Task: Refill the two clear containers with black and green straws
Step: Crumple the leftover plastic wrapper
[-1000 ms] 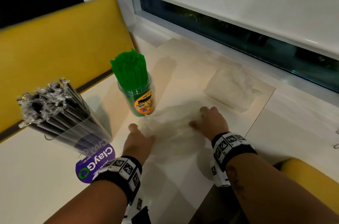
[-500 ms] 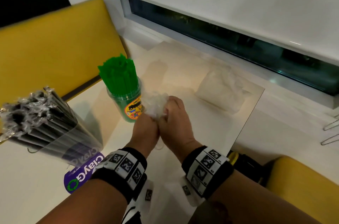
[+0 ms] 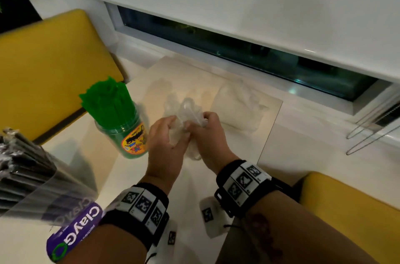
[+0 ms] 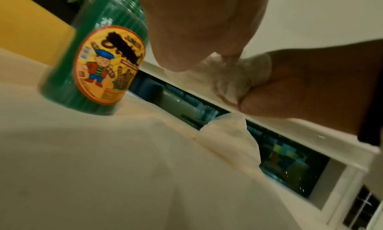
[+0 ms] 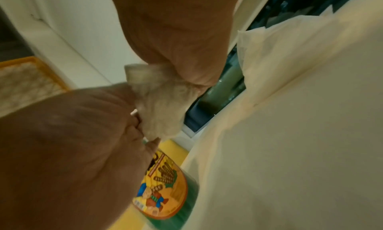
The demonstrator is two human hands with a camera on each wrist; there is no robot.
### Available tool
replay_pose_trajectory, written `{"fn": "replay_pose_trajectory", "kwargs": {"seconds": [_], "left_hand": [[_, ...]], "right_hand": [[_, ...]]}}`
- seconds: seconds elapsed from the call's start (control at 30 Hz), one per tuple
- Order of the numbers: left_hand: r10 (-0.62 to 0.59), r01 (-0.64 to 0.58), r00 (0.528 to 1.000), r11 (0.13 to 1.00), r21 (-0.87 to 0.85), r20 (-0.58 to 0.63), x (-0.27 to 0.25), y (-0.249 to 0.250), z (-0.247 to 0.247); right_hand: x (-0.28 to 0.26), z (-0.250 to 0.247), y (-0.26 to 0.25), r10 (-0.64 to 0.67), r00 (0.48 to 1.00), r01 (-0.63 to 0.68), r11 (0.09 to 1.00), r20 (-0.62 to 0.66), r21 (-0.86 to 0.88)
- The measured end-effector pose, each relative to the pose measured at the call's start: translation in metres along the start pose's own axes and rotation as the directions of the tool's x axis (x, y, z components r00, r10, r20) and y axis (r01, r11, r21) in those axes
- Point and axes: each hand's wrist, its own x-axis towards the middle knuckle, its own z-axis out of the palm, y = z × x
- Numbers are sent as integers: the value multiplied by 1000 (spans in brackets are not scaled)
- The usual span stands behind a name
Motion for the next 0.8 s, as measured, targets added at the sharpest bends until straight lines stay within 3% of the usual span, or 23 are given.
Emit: {"fn": "replay_pose_trajectory", "kwargs": {"seconds": [0.1, 0.17, 0.3, 0.37, 0.43, 0.5, 0.6, 0.7, 0.8], "left_hand": [[82, -87, 987, 996, 27, 138, 9, 5, 17], [70, -57, 970, 996, -64, 233, 18, 2, 23], [-86, 151, 940, 973, -177, 330, 34, -5, 20], [-183, 225, 930, 969, -99, 320, 30, -9, 19], [-208, 216, 915, 976, 16, 344, 23, -14, 21], [-233, 225, 896, 972, 67, 379, 18, -18, 26], [-278, 247, 882, 960, 129, 380, 14, -19, 38], [-323, 280, 868, 945, 168, 378, 14, -17, 50], [-344, 319, 860, 939, 130, 377, 13, -12, 57]], "right_hand": [[16, -2, -4, 95, 985, -131, 953, 142, 272], [23, -9, -11, 94, 981, -143, 944, 172, 296], [54, -39, -32, 0, 1000, 3, 991, -24, 136], [80, -58, -41, -95, 975, 72, 990, -200, -118], [109, -77, -45, -224, 929, 28, 835, -293, -549], [130, -94, -45, -215, 944, -73, 605, -251, -793], [152, -111, -33, -16, 990, -124, 401, -143, -908], [176, -119, -1, 173, 981, -136, 256, -93, -957], [188, -131, 10, 66, 996, -65, 218, -52, -974]]}}
